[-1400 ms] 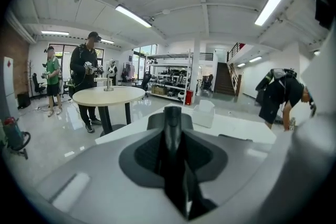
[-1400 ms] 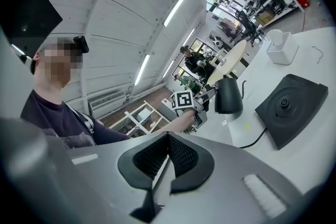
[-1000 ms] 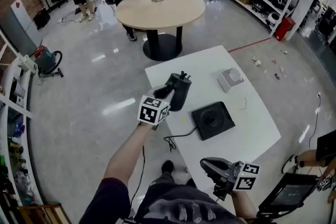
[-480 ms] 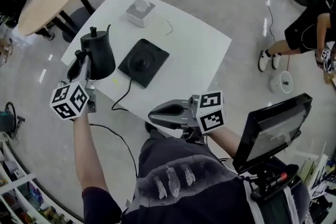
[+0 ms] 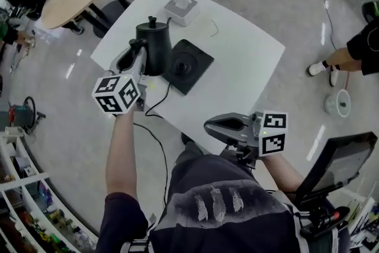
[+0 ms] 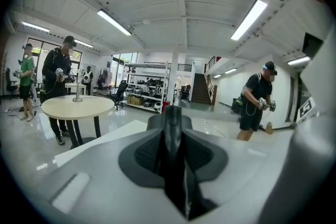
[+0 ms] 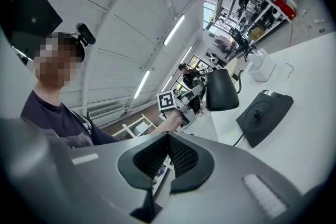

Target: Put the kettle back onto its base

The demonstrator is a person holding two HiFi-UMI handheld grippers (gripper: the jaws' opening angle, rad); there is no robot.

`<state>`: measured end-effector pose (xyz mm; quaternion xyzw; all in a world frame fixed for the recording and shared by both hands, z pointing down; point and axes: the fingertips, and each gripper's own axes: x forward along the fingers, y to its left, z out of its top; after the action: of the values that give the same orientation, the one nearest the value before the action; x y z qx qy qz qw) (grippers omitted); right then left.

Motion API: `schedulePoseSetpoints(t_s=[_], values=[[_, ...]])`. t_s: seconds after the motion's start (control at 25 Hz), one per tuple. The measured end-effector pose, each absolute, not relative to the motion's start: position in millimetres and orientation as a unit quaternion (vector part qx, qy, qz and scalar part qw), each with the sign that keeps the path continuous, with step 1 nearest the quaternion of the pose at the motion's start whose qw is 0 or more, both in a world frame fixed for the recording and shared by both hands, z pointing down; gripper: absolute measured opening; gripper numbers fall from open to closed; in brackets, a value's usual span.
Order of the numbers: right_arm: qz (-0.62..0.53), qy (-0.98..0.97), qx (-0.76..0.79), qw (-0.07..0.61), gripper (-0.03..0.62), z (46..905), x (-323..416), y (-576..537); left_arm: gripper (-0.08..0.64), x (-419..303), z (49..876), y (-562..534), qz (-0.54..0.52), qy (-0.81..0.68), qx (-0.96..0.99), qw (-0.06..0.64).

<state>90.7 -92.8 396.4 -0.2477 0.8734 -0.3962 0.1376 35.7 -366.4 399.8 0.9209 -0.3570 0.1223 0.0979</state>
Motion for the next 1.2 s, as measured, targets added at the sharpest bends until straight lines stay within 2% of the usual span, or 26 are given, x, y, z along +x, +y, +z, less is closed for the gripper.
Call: schedulePoseSetpoints(t_s=[0.84,1.2], values=[[-0.434,0.838,-0.305,0.132,-0.002,419.7,105.1,-103.2,0.089,103.9,456.6,-365.2,0.109,-0.279,0.947,0.116],[-0.445,0.832,-0.310,0.116,-0.002,427.3,110.1,-99.3,0.089,113.8,469.6,-355.6,0.090,-0.268,0.955,0.092]])
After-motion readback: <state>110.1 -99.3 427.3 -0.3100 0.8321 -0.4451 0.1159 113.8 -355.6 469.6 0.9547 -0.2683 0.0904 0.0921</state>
